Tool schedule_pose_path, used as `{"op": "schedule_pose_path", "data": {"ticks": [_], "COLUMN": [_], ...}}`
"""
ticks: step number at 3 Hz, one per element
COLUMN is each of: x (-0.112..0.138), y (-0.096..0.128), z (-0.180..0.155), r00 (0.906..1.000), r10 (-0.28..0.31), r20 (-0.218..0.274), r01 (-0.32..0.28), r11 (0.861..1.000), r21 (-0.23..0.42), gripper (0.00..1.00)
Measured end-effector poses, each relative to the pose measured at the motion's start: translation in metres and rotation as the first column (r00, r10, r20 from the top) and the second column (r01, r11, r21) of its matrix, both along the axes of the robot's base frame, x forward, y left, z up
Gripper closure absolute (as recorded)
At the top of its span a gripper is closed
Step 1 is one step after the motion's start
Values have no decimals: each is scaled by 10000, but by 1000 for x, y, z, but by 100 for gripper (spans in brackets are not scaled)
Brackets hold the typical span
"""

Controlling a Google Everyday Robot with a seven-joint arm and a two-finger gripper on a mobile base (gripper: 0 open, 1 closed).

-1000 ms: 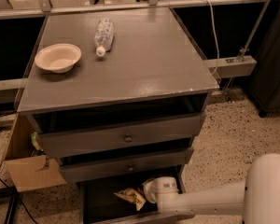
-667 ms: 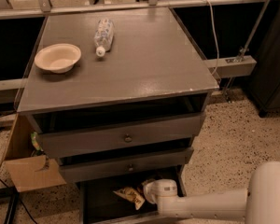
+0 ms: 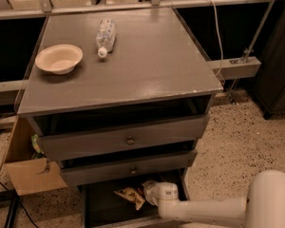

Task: Place brown chip bag into bottom drawer

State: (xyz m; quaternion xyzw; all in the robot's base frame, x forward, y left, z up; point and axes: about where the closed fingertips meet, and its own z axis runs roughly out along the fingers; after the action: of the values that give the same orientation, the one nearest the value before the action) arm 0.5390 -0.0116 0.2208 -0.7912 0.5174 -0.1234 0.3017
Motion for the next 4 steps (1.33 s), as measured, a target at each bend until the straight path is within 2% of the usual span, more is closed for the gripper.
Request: {"op": "schedule_pose_path", "data": {"ticks": [2,4], "x": [29,27], "y": [17,22], "z": [-14,-50], "r00": [9999,9961], "r10": [-53,-38], "r20": [144,-886], "r01": [53,-39], "r11": [10000,9962], "r21": [0,-868], "gripper": [100,100]}}
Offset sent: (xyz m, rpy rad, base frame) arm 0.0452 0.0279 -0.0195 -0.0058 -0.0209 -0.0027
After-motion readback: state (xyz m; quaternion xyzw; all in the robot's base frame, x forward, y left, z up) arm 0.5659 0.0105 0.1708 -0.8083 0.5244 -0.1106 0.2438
